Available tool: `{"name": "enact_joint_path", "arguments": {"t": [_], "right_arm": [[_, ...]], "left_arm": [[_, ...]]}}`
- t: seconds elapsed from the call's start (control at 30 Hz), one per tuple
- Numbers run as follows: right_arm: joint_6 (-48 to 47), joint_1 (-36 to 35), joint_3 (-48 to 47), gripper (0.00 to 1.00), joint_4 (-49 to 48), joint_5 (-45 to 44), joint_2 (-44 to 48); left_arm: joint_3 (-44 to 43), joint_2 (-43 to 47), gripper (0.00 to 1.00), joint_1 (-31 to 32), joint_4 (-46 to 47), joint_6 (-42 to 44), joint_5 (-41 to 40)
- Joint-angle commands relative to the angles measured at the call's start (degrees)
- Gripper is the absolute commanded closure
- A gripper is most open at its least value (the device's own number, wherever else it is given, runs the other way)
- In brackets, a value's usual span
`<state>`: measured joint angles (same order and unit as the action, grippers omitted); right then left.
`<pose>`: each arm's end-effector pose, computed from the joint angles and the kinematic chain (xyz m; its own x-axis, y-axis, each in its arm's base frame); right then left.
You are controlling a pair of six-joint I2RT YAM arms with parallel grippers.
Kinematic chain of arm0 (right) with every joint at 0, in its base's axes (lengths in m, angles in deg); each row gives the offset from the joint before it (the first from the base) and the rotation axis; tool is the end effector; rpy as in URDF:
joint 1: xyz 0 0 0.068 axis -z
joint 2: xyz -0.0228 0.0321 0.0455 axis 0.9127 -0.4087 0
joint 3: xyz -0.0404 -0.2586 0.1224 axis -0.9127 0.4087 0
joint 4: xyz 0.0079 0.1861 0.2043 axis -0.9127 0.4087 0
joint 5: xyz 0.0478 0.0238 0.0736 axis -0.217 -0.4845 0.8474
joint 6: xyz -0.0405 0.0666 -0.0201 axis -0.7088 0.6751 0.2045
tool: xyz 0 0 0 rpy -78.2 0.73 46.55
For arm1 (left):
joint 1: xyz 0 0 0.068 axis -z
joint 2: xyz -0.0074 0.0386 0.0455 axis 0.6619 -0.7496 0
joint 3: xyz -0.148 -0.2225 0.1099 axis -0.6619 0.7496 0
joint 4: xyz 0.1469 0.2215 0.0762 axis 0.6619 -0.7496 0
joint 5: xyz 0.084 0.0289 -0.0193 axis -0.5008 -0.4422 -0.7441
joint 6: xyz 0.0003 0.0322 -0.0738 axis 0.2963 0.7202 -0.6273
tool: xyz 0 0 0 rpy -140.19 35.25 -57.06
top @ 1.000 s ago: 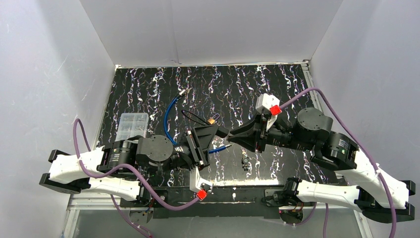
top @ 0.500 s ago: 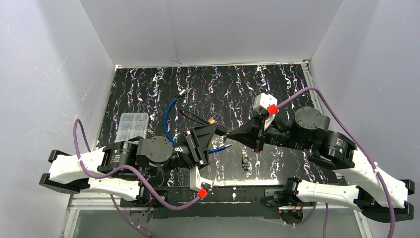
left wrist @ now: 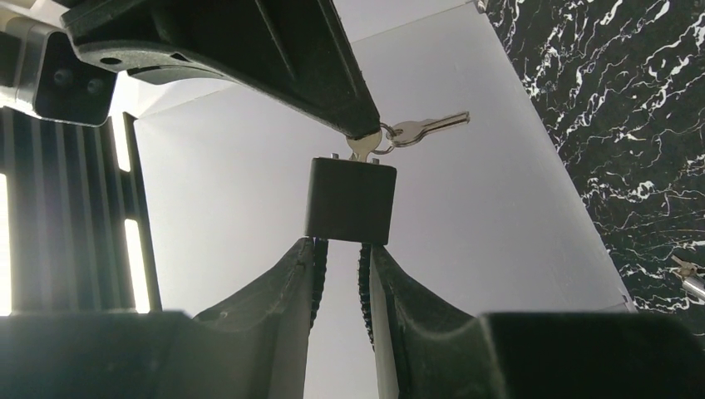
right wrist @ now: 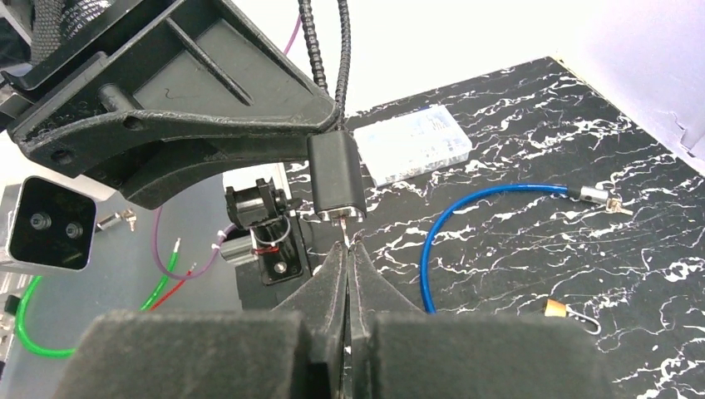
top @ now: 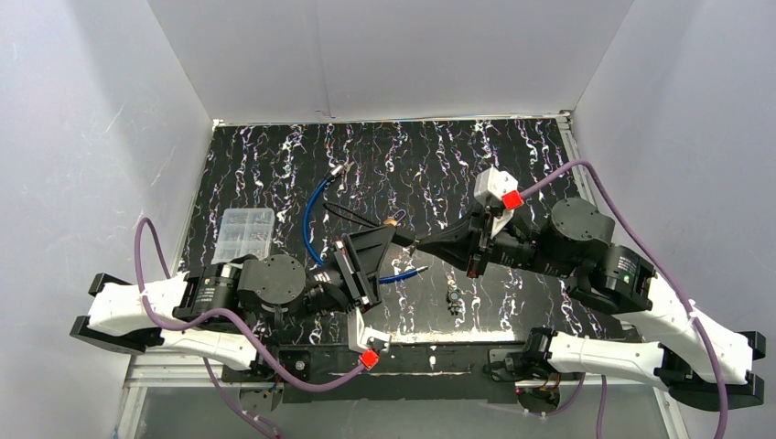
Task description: Unlock with the key
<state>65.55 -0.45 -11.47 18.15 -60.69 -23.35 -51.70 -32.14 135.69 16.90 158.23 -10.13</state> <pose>0.0693 0.1783 0.4953 -0.0912 0.0647 -0.9937 -0.9519 0.2874 0.1061 0.0193 -0.2117 0.4889 0.8868 0.4160 0.2014 -0.1461 -0.1611 0.9761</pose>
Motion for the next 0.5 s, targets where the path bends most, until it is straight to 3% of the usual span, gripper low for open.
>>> {"name": "enact_joint_path", "arguments": {"t": [0.0,0.13,0.3,0.47], "right_arm": [[2.8,0.1,2.8,0.99,-8.4,0.5,-0.3],[3.8,0.1,3.7,0.98,-7.8,1.2,0.3],[0.7,0.1,1.3,0.65,-1.9,-2.2,1.8],[-1.7,0.1,-2.0,0.6,2.6,-0.8,1.3]], "left_arm": [[-0.4,-0.9,1.0,2.7,7.8,1.1,6.4],[-1.8,-1.0,1.0,3.2,6.7,1.9,6.9],[-4.3,-0.3,1.0,3.7,0.6,2.0,6.0],[-6.4,-0.4,1.0,5.2,-5.2,2.2,4.2]]}}
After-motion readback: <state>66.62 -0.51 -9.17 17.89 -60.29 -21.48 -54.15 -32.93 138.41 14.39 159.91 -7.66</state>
